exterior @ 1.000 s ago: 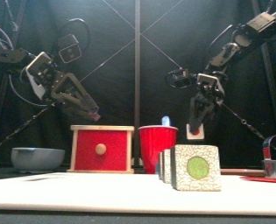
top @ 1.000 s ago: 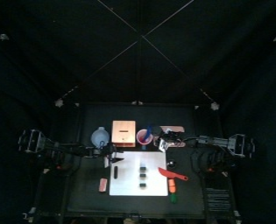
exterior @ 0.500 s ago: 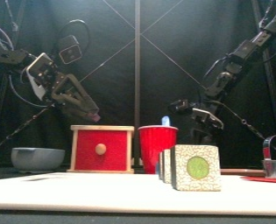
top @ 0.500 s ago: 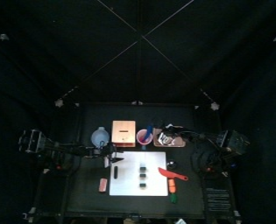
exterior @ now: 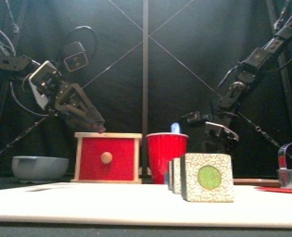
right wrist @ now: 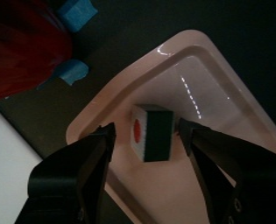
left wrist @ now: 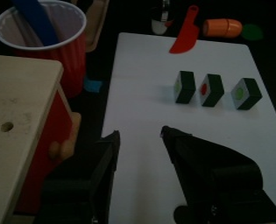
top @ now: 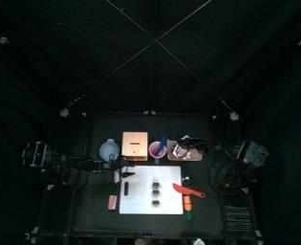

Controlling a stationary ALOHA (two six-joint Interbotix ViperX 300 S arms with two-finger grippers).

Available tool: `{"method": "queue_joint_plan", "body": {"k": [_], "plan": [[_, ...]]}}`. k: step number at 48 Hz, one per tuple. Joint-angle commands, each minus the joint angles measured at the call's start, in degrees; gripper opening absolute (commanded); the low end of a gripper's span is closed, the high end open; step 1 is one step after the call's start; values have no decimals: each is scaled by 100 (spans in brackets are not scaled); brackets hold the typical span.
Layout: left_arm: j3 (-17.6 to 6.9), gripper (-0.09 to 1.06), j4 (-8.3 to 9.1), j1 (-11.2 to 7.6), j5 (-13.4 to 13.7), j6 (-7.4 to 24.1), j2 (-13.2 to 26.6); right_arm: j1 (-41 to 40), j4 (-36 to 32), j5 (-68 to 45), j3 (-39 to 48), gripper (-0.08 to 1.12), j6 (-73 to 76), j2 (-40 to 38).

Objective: Place sushi on board then cut the sushi with the knife then place the pieces on the plate
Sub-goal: Place the 4 sushi pieces on the plate

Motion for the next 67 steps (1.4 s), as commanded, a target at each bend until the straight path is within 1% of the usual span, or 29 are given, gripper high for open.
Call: {"method": "queue_joint_plan", "body": {"k": [1,5,12,16,23,28,36,48,58,62,67], "plan": [[-141,81,-9,18,-26,0,-18,229,18,202,-185,91,-9,-562],[-141,81,-9,18,-26,0,-18,712,0,281,-255,91,-9,-765],[-141,81,-9,18,-26,9,-18,1617,18,272,-396,91,-9,-809],[-132,81,-9,18,-26,0,-18,2180,26,229,-501,90,-9,-686],[-141,81,-9,18,-26,-9,-26,2918,35,132,-694,90,0,-369],[-141,81,0,18,-26,-9,-44,3243,105,53,-826,90,18,-123],[-141,81,-9,18,-26,-9,-53,3463,334,-88,-1028,90,-9,343],[-132,81,-9,0,-9,-9,-53,3507,334,-158,-1266,90,-9,853],[-132,81,-9,-9,79,-18,-53,3507,308,-255,-1362,89,-9,1081],[-132,81,-9,-18,88,-18,-62,3507,316,-316,-1362,86,-9,1187],[-123,81,-9,-18,79,-18,-62,3507,316,-343,-1362,76,-9,1266]]}}
